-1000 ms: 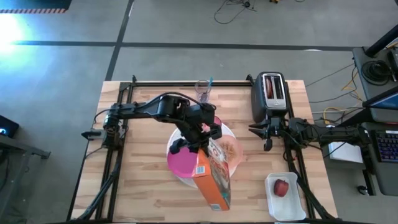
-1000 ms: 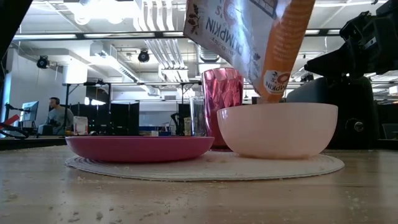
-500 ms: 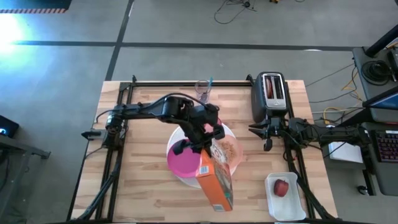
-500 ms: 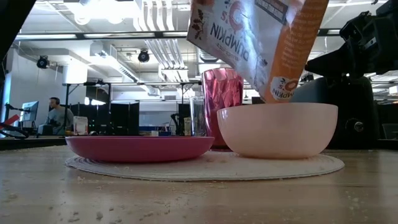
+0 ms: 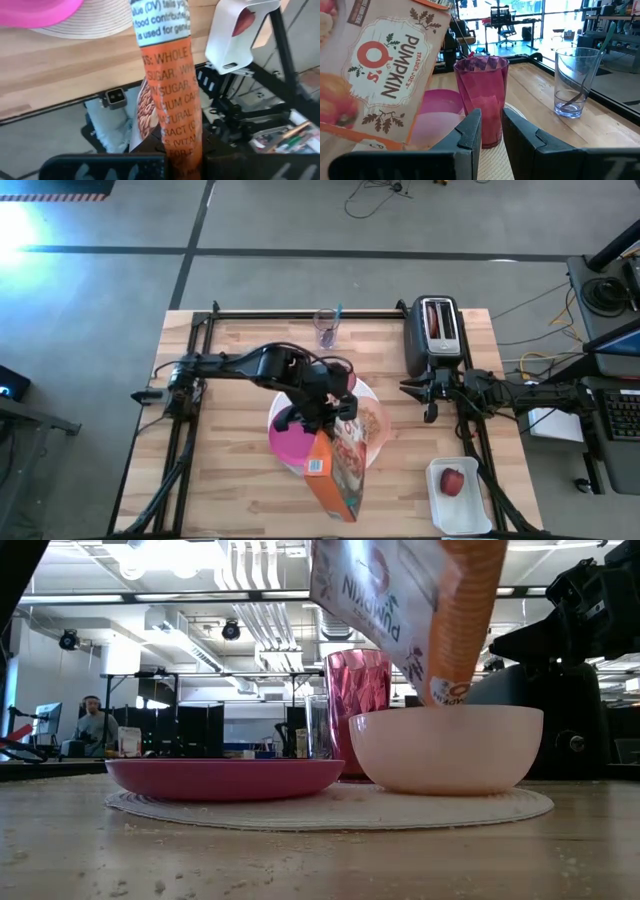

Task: Arrange a breakfast setting
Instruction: Pour the cereal from the cereal box into the orange bowl

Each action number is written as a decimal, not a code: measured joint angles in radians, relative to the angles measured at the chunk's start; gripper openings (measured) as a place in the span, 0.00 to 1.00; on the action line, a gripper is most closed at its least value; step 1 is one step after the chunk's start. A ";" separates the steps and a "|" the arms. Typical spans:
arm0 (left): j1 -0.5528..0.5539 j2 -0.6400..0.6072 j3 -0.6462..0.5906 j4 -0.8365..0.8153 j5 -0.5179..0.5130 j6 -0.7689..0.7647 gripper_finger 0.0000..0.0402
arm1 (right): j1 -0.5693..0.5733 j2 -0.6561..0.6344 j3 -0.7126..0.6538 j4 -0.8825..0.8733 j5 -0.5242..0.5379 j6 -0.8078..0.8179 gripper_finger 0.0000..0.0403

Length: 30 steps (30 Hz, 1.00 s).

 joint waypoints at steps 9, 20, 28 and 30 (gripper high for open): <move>-0.062 -0.001 0.000 -0.080 -0.078 0.150 0.00 | 0.000 0.000 0.000 0.000 0.000 -0.002 0.17; -0.157 -0.002 -0.001 -0.129 -0.237 0.353 0.00 | 0.000 0.000 0.000 0.000 0.000 0.000 0.17; -0.254 -0.012 -0.001 -0.132 -0.381 0.445 0.00 | 0.000 0.000 0.000 -0.001 0.000 -0.001 0.17; -0.283 -0.021 -0.001 -0.146 -0.436 0.460 0.00 | 0.000 0.000 0.000 -0.001 0.000 0.000 0.17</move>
